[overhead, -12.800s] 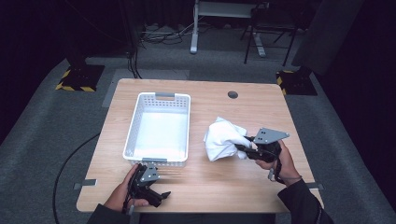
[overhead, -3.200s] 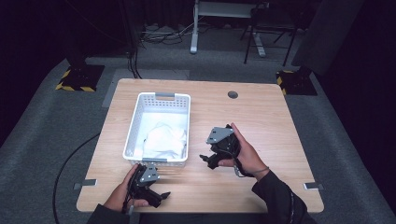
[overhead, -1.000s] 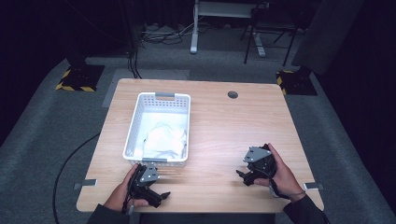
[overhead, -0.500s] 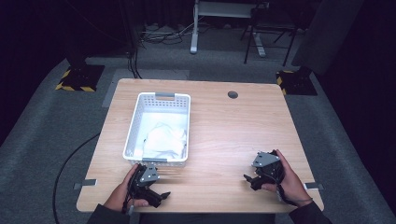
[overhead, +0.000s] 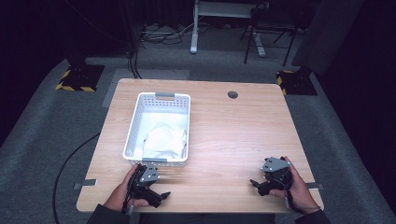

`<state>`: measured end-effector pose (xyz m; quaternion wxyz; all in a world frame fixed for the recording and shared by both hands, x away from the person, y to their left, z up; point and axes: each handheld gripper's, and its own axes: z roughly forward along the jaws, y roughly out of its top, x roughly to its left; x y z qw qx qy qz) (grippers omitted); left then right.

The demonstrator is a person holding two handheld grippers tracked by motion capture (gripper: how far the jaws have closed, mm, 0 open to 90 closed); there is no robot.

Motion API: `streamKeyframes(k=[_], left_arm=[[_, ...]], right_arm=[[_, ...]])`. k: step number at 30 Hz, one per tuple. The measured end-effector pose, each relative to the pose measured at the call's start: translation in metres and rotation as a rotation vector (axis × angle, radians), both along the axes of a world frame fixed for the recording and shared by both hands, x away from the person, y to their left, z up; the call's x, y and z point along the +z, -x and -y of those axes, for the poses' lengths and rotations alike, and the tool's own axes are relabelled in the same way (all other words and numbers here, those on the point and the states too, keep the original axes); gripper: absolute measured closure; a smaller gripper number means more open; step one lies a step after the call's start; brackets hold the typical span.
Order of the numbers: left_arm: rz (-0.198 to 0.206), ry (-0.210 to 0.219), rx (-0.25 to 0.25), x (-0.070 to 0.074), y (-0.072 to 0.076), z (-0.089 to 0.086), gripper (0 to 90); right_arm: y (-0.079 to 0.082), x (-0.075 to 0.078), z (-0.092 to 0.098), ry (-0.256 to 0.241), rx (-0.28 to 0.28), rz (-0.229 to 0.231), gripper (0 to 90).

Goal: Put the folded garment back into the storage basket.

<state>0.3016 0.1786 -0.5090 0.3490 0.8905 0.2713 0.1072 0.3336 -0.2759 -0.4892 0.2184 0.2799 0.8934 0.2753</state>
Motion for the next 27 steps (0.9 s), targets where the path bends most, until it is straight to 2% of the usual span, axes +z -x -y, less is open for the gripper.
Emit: streamKeyframes(k=[3,17,23,27], left_arm=[[-0.001,0.001,0.001,0.0,0.0,0.0,0.5],[-0.001,0.001,0.001,0.0,-0.001,0.0,0.3],[-0.003,0.002,0.003,0.0,-0.001,0.001,0.3],[-0.003,0.002,0.003,0.0,-0.001,0.001,0.3]], right_arm=[[0.003,-0.002,0.009,-0.03,-0.015,-0.007,2.2],[0.011,-0.011,0.035,-0.107,-0.059,-0.027,1.1],[0.018,-0.016,0.055,-0.179,-0.105,-0.05,0.3],[0.02,-0.018,0.062,-0.208,-0.116,-0.061,0.3]])
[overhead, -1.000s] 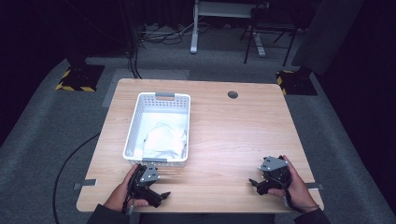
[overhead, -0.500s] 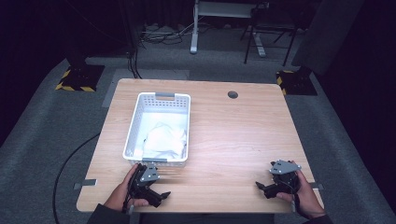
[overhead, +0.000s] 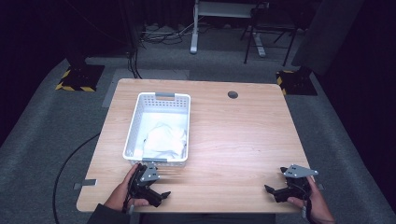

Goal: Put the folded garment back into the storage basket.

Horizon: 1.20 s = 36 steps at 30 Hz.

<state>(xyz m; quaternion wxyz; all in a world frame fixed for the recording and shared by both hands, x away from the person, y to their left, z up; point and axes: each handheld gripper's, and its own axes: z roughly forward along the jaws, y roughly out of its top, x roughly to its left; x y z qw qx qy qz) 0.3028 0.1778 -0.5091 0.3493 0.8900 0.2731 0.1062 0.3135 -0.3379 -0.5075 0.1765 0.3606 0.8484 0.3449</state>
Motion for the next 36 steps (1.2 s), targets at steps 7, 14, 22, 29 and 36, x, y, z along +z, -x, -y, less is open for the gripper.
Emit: streamKeyframes(k=[7,14,22,29,36], left_arm=[[0.0,0.0,0.0,0.0,0.0,0.0,0.3],[0.001,0.0,0.003,0.0,0.0005,0.0,0.4],[0.003,-0.001,0.001,0.0,0.0005,-0.0002,0.5],[0.001,0.0,0.0,-0.0001,0.0003,-0.0001,0.4],[0.0,0.001,0.0,-0.0001,0.0003,-0.0001,0.4]], right_arm=[[0.0022,-0.0015,0.0086,-0.024,-0.026,-0.02,0.3],[0.001,-0.0017,0.0094,-0.03,-0.028,-0.031,0.0],[0.0003,-0.0018,0.0088,-0.032,-0.028,-0.032,0.0],[-0.0002,-0.0018,0.0086,-0.032,-0.025,-0.033,0.0],[-0.0002,-0.0018,0.0086,-0.032,-0.025,-0.033,0.0]])
